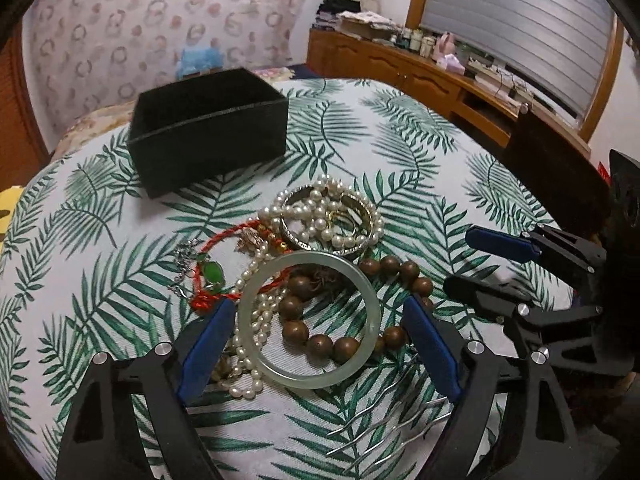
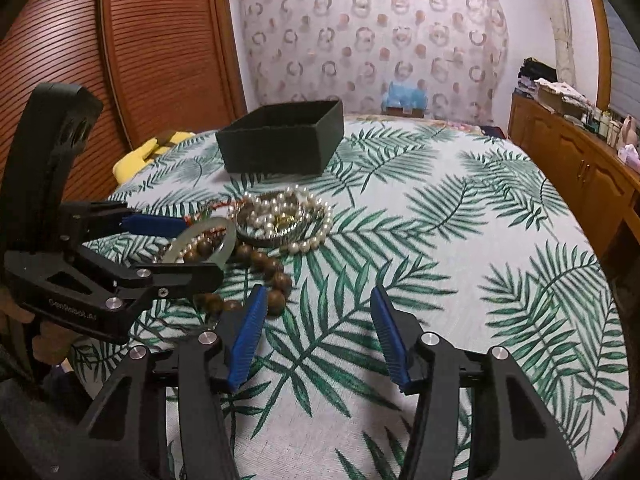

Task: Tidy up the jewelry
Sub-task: 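Grasp the pale green jade bangle with the left gripper while the right grasps the brown bead bracelet, then lower the jade bangle into the black box with the left gripper while the right drops the bead bracelet in, then grasp the silver hairpins from the pile with the right gripper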

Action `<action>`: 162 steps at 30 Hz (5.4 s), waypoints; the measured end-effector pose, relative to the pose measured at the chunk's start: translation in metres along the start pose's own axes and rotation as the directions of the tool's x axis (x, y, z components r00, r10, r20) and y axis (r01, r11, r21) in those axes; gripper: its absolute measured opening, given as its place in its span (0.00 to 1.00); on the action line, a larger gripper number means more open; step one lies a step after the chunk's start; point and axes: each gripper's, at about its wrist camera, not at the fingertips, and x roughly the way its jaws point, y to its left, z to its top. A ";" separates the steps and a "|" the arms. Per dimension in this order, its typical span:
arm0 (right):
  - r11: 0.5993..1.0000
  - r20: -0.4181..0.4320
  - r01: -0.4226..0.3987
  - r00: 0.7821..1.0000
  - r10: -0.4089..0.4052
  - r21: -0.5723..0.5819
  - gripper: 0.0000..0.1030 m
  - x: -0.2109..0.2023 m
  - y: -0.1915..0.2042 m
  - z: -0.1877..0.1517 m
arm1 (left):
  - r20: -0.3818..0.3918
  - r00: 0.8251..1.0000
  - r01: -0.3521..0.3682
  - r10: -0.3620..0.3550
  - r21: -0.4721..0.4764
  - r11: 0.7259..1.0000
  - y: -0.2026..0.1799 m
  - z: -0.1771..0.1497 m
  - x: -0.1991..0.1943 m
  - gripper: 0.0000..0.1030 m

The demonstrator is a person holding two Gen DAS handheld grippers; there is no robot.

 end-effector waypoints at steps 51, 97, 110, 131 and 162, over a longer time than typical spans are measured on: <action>0.965 -0.050 -0.155 0.988 0.148 -0.213 0.14 -0.005 0.035 0.077 | 0.191 0.973 -0.100 0.126 -0.141 0.985 0.079 0.009 -0.059 0.67; 0.979 0.101 -0.075 0.990 0.095 -0.188 0.14 0.059 0.000 0.222 | 0.234 0.951 -0.174 0.203 -0.141 0.975 0.107 0.116 -0.010 0.75; 0.969 0.042 -0.157 0.985 0.168 -0.188 0.14 0.093 0.026 0.228 | 0.208 0.949 -0.202 0.238 -0.182 0.962 0.130 0.076 -0.036 0.75; 0.975 -0.011 -0.126 0.992 0.126 -0.183 0.18 0.061 0.021 0.161 | 0.147 0.973 -0.157 0.180 -0.151 0.976 0.106 0.018 -0.043 0.75; 0.980 -0.144 -0.198 0.970 0.195 -0.008 0.25 0.005 0.031 0.002 | 0.138 0.983 -0.097 0.117 -0.143 0.985 0.061 -0.035 -0.060 0.77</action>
